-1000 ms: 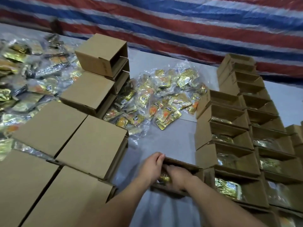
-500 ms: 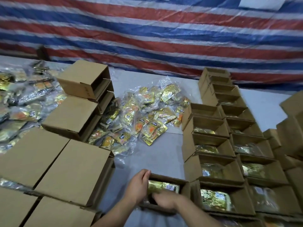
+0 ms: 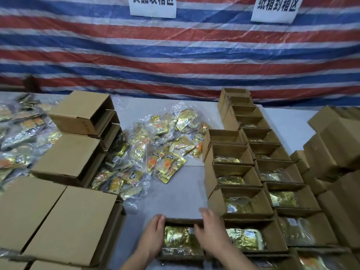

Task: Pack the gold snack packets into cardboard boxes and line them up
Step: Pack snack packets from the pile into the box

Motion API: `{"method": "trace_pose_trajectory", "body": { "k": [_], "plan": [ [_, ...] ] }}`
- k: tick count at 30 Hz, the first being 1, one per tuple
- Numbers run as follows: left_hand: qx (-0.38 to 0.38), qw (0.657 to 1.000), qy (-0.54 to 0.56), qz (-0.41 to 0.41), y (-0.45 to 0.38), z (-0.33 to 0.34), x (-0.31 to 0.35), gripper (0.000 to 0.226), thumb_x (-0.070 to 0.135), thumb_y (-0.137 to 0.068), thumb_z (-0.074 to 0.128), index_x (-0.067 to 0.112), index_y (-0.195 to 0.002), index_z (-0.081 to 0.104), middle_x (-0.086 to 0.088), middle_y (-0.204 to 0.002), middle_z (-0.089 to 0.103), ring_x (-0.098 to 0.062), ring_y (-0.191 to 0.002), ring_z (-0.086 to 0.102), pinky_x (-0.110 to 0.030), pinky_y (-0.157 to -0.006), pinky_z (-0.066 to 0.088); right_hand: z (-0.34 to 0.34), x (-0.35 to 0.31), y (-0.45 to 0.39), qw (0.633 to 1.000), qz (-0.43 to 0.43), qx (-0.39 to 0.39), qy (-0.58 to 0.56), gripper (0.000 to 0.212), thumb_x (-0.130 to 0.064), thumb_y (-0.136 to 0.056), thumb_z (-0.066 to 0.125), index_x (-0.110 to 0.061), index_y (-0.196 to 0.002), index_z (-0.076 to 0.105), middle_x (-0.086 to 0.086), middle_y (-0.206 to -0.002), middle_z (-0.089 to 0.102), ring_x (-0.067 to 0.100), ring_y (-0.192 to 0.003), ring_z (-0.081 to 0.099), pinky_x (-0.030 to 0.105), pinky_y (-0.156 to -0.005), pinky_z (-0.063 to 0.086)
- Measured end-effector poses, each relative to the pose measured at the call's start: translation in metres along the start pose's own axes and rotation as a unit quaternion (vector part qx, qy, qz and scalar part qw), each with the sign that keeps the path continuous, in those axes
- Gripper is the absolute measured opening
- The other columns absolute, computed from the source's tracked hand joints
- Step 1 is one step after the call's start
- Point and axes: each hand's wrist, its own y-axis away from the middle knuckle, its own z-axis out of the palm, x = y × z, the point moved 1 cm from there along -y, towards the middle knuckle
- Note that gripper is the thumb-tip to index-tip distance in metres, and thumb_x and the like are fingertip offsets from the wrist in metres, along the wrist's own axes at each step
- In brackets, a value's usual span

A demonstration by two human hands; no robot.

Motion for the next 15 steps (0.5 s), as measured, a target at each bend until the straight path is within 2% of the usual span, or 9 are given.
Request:
{"method": "trace_pose_trajectory", "body": {
  "k": [1,3,5,7,11,15],
  "plan": [
    [0.007,1.0,0.0,-0.004,0.002,0.002,-0.003,0.02,0.036,-0.103,0.04,0.03,-0.092,0.056,0.005,-0.099,0.063,-0.013,-0.098,0.059,-0.028,-0.084,0.041,0.006,-0.003,0.001,1.0,-0.003,-0.012,-0.003,0.047,-0.037,-0.097,0.052,-0.022,-0.141,0.043,-0.006,-0.138,0.045,0.013,-0.123,0.047,0.033,-0.111,0.038],
    [0.014,1.0,-0.015,-0.019,0.003,0.004,-0.006,0.022,0.043,-0.102,0.036,0.033,-0.095,0.055,0.003,-0.101,0.064,-0.015,-0.097,0.059,-0.032,-0.086,0.044,0.016,-0.004,0.001,1.0,-0.017,0.013,0.019,0.028,-0.034,-0.1,0.047,-0.025,-0.126,0.05,-0.006,-0.126,0.049,0.011,-0.11,0.049,0.033,-0.103,0.043],
    [0.016,0.999,-0.032,-0.036,0.002,0.005,-0.006,0.023,0.048,-0.101,0.033,0.036,-0.1,0.053,0.002,-0.104,0.063,-0.018,-0.097,0.06,-0.033,-0.085,0.044,0.016,-0.002,0.0,0.999,-0.011,0.033,0.026,0.018,-0.03,-0.102,0.043,-0.025,-0.117,0.051,-0.005,-0.121,0.05,0.013,-0.105,0.049,0.033,-0.097,0.044],
    [0.012,0.998,-0.041,-0.038,0.001,0.006,-0.005,0.022,0.048,-0.101,0.032,0.038,-0.102,0.052,0.001,-0.105,0.063,-0.019,-0.096,0.06,-0.033,-0.084,0.043,0.014,0.0,-0.002,0.999,-0.015,0.035,0.028,0.016,-0.024,-0.103,0.041,-0.024,-0.116,0.051,-0.005,-0.12,0.05,0.014,-0.105,0.048,0.032,-0.094,0.044],
    [0.02,0.999,-0.036,-0.031,0.001,0.005,-0.004,0.02,0.047,-0.101,0.032,0.044,-0.091,0.05,0.003,-0.101,0.063,-0.018,-0.093,0.059,-0.032,-0.082,0.042,0.019,0.003,-0.003,0.998,-0.025,0.037,0.04,0.021,-0.011,-0.1,0.045,-0.025,-0.114,0.05,-0.006,-0.12,0.048,0.013,-0.106,0.046,0.028,-0.093,0.042],
    [0.025,0.999,-0.027,-0.022,0.006,0.006,0.0,0.024,0.043,-0.102,0.034,0.038,-0.086,0.051,0.008,-0.09,0.063,-0.017,-0.088,0.058,-0.03,-0.078,0.04,0.021,0.004,-0.002,0.998,-0.015,0.023,0.051,0.027,-0.003,-0.096,0.048,-0.023,-0.114,0.047,-0.003,-0.121,0.045,0.017,-0.11,0.045,0.028,-0.092,0.04]
  ]
}}
